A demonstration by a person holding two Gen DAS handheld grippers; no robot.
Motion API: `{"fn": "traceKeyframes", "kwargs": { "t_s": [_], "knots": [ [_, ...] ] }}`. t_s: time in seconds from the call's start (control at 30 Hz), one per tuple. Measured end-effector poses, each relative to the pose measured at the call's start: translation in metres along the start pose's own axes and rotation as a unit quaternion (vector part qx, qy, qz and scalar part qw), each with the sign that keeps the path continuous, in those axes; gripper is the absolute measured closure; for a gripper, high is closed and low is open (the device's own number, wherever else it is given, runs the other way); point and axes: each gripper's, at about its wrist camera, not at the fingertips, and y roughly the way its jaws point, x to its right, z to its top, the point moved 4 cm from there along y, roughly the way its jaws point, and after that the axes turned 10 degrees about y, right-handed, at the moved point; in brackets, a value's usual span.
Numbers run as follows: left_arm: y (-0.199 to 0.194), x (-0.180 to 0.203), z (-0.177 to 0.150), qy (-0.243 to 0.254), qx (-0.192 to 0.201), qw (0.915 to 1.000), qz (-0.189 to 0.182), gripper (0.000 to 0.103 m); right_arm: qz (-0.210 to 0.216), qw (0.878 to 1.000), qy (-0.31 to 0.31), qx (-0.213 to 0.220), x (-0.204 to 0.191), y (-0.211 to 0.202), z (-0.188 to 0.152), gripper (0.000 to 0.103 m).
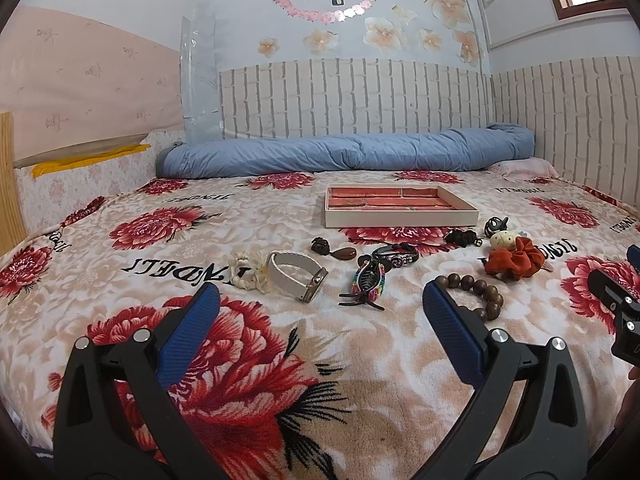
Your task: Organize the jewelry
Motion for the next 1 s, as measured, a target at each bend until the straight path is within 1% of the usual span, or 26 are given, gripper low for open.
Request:
{"fn": "traceKeyframes", "kwargs": {
  "t_s": [0.63, 0.9, 1.0],
  "knots": [
    [0.002, 0.000, -0.001, 0.001, -0.002, 1.0000, 0.000, 0.005, -0.001, 1.000, 0.000, -0.002, 0.000, 0.001, 0.000, 0.004],
    [0.003, 0.001, -0.006, 0.003, -0.004, 1.0000, -0.001, 0.005, -0.003, 1.000, -0.002, -0.007, 0.001, 0.005, -0.005, 0.004],
    [0.010, 0.002, -0.011, 0.002, -0.011, 0.9999, -0.001, 0.005, 0.000, 1.000, -0.004, -0.009, 0.000, 0.006, -0.006, 0.004]
  ]
}}
